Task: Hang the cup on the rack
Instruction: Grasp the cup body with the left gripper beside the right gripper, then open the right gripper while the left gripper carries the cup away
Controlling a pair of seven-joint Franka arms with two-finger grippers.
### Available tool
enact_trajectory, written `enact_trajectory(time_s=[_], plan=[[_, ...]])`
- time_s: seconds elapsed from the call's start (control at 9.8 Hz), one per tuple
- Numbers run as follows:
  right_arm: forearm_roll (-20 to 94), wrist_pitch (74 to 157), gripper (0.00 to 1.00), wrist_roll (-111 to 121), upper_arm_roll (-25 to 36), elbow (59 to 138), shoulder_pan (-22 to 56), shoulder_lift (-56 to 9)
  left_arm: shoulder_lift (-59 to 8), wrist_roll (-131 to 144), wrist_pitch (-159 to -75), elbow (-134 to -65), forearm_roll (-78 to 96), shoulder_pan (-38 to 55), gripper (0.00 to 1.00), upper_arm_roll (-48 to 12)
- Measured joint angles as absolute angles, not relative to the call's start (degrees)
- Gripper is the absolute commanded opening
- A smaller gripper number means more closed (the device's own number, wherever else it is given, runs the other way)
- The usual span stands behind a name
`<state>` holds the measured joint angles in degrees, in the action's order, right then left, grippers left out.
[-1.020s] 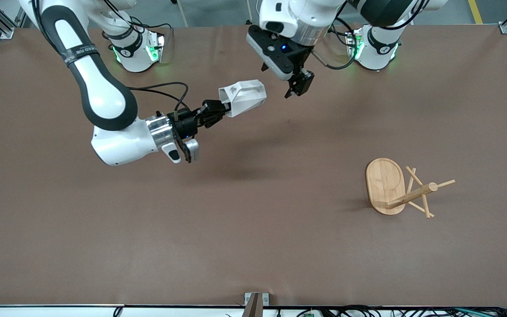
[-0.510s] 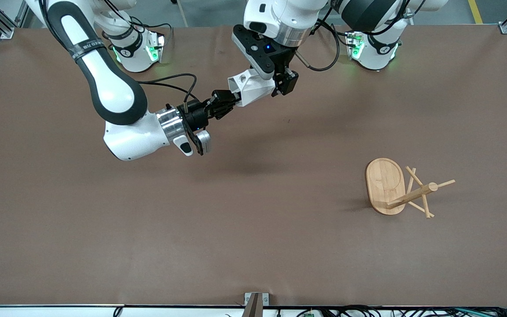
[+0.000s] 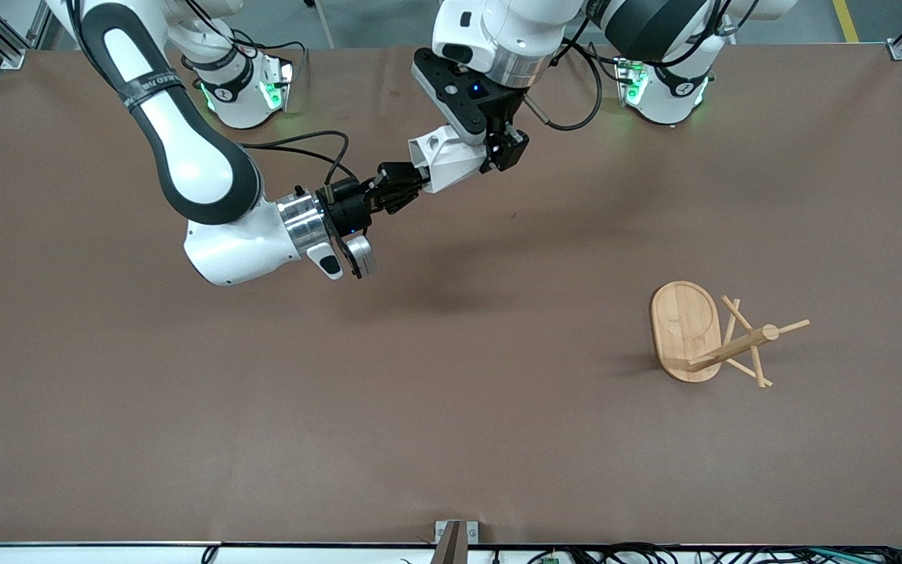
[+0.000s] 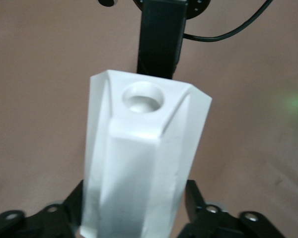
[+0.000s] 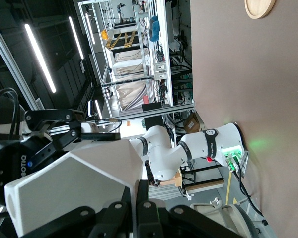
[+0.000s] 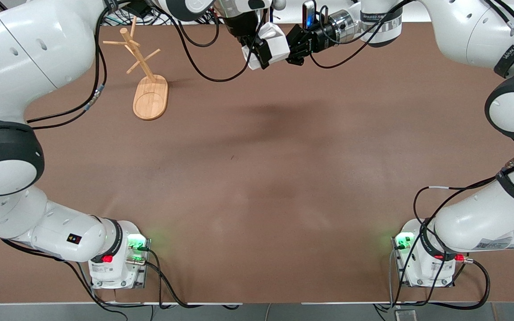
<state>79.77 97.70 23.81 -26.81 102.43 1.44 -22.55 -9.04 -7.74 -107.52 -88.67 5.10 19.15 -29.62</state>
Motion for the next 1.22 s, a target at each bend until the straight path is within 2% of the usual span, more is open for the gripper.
enact_trajectory(time_s=[0.1,0.2,0.31,0.71,1.02,1.22], plan=[[79.8,97.6,0.01,23.8,-26.8,102.4,1.4,-22.6,-9.0,-7.9,-107.5,-88.6,5.1,19.1,0.06,-29.6],[79.8,97.6,0.09,23.8,-26.8,102.4,1.4,-22.6,-9.0,-7.9,-107.5,-88.6,5.1,19.1,0.00,-29.6],[79.9,97.7,0.99,23.8,-26.8,102.3,1.4,-22.6,-9.0,-7.9,-107.5,-88.6,5.1,19.1,0.00,-29.6],[80.3,98.1,1.00,23.8,-26.6,100.4,1.0,-22.6,-9.1,-9.4,-107.5,-88.5,5.1,17.4,0.00,-29.5],[79.2,105.3,1.00,23.8,-25.9,99.6,-0.2,-22.6,-9.2,-7.4,-107.5,-88.5,5.1,15.6,0.00,-29.3],[74.2,109.9,1.00,23.9,-23.5,99.6,-0.5,-22.5,-9.9,-6.3,-107.5,-88.7,5.1,14.1,0.00,-29.2]])
